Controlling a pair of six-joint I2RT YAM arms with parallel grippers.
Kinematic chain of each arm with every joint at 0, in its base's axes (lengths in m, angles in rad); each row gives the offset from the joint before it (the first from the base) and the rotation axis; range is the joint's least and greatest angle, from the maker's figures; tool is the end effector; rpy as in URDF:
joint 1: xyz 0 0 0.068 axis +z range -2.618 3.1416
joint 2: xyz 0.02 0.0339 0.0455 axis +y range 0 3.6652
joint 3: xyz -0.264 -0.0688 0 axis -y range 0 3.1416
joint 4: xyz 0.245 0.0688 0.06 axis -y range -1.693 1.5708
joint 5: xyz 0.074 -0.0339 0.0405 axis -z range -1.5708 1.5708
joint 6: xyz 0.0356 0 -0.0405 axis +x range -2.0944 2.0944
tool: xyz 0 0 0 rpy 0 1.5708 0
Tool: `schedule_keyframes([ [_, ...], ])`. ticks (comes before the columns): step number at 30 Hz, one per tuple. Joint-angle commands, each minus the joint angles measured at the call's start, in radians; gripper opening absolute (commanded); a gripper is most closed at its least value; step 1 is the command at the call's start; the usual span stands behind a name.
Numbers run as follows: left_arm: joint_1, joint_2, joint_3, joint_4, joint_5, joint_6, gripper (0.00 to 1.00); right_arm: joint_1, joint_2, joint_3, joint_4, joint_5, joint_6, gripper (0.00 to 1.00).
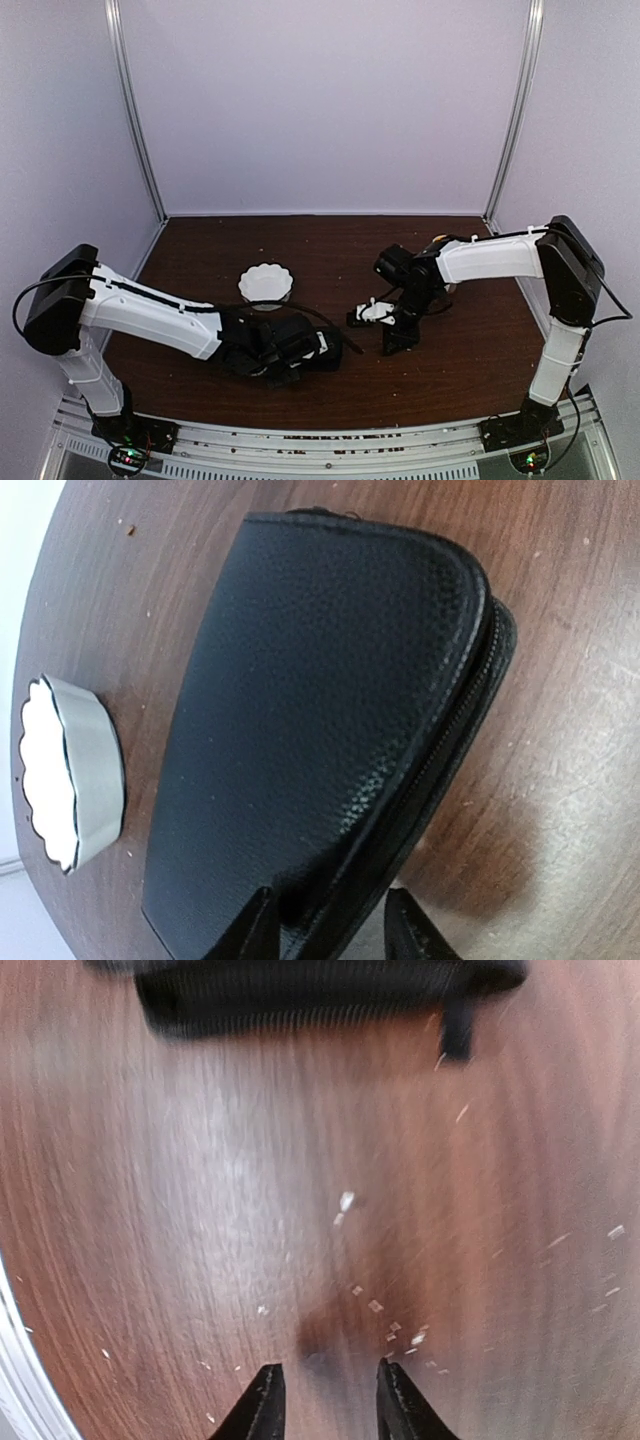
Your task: Sort the hair-cutting tools
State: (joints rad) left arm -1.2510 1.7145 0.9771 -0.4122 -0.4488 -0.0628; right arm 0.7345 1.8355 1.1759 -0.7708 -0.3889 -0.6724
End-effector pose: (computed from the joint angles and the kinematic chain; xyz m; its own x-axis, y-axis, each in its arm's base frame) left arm 0.1162 -0.3016 0.1577 -0.3365 0.8363 -0.4329 0.7799 0.5051 0.3695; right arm 0.2391 0.2341 0.1597 -0.1641 -0.9248 -0.3433 -0.9737 0.0961 0.2066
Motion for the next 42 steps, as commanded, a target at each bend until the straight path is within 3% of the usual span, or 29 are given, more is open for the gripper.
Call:
schedule_keyframes([
  [1, -0.022, -0.010, 0.070, -0.020, 0.003, 0.047, 0.42, 0.000, 0.008, 0.104, -0.029, -0.069, 0.045, 0.34],
  [6, -0.022, 0.013, 0.127, 0.051, 0.023, 0.084, 0.50, -0.004, 0.025, 0.144, -0.035, -0.128, 0.080, 0.34],
  [9, -0.022, 0.059, 0.155, 0.076, 0.066, 0.127, 0.78, -0.012, 0.030, 0.143, -0.032, -0.164, 0.099, 0.35],
  [12, -0.022, 0.103, 0.172, 0.093, 0.068, 0.155, 0.79, -0.024, 0.030, 0.141, -0.027, -0.204, 0.119, 0.35],
  [18, -0.021, 0.167, 0.198, 0.088, 0.018, 0.186, 0.53, -0.033, 0.073, 0.150, -0.011, -0.233, 0.151, 0.36],
  [22, -0.021, 0.181, 0.175, 0.108, -0.029, 0.186, 0.42, -0.035, 0.117, 0.184, -0.036, -0.265, 0.163, 0.36],
  [25, -0.021, 0.190, 0.171, 0.113, -0.080, 0.177, 0.23, -0.035, 0.127, 0.188, -0.039, -0.274, 0.173, 0.36],
  [31, -0.021, 0.164, 0.130, 0.120, -0.094, 0.168, 0.00, -0.051, 0.135, 0.186, -0.039, -0.292, 0.190, 0.35],
  [42, -0.039, -0.060, -0.106, 0.258, -0.079, 0.090, 0.00, -0.048, 0.199, 0.271, -0.051, -0.329, 0.220, 0.38],
])
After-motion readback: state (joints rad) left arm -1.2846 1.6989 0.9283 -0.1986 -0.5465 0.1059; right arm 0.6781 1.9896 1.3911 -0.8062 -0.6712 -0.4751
